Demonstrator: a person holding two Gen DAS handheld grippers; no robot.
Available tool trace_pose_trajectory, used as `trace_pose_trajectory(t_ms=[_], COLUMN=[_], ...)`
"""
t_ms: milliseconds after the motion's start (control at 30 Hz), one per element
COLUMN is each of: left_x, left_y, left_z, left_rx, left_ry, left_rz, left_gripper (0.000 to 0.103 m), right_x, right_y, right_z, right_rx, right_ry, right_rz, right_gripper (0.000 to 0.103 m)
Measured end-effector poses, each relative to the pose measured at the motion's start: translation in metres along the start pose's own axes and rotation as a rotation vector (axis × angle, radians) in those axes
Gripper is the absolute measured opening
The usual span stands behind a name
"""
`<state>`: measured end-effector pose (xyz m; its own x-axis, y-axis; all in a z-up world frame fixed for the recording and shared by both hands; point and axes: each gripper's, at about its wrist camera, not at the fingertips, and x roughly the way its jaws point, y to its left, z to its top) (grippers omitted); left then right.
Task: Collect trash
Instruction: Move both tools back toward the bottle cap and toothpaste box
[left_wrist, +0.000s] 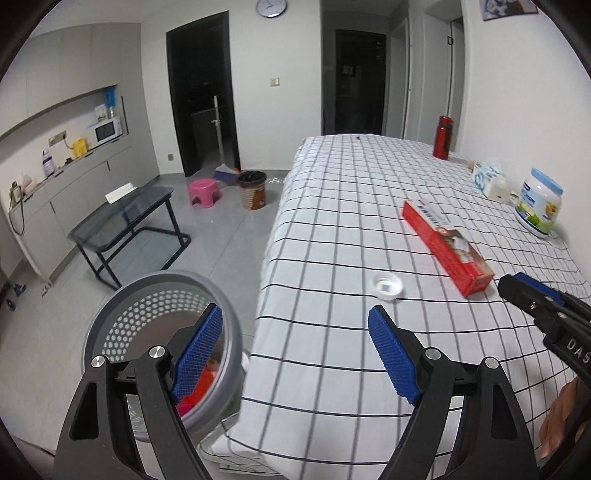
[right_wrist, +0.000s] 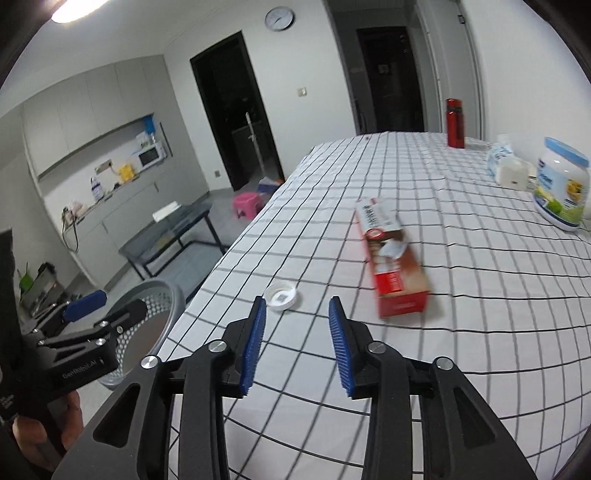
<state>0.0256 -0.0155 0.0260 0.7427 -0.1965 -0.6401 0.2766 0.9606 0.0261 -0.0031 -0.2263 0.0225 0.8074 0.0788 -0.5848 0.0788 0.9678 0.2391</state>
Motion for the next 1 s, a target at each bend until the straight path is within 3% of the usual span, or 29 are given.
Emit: trace_pose_trajectory(t_ms=[333, 700, 867, 1000], left_x=[0.012, 0.037, 0.051, 0.060], left_y=[-0.035, -0.055, -0.053, -0.048], left_z=[0.006, 0.014, 0.016, 0.018], left_rx=[0.012, -0.029, -0.060, -0.085], left_ry=[0.031, 0.088, 0.121, 0.136], left_rz=[0.024, 0.045, 0.066, 0.080], left_gripper=[0.080, 0.082, 0.082, 0.082], right_x=[-0.001, 0.023, 0.042, 0.065], right_y=[-0.041, -0.085, -0.084, -0.078], right_z=[-0.002, 0.003, 0.019, 0.036], right_rx=[0.044, 0.013, -0.049, -0.099], right_ry=[0.021, 0.118, 0.148, 0.182], right_rz=[0.010, -0.016, -0.030, -0.056], right_gripper=[0.037, 0.041, 0.060, 0.061])
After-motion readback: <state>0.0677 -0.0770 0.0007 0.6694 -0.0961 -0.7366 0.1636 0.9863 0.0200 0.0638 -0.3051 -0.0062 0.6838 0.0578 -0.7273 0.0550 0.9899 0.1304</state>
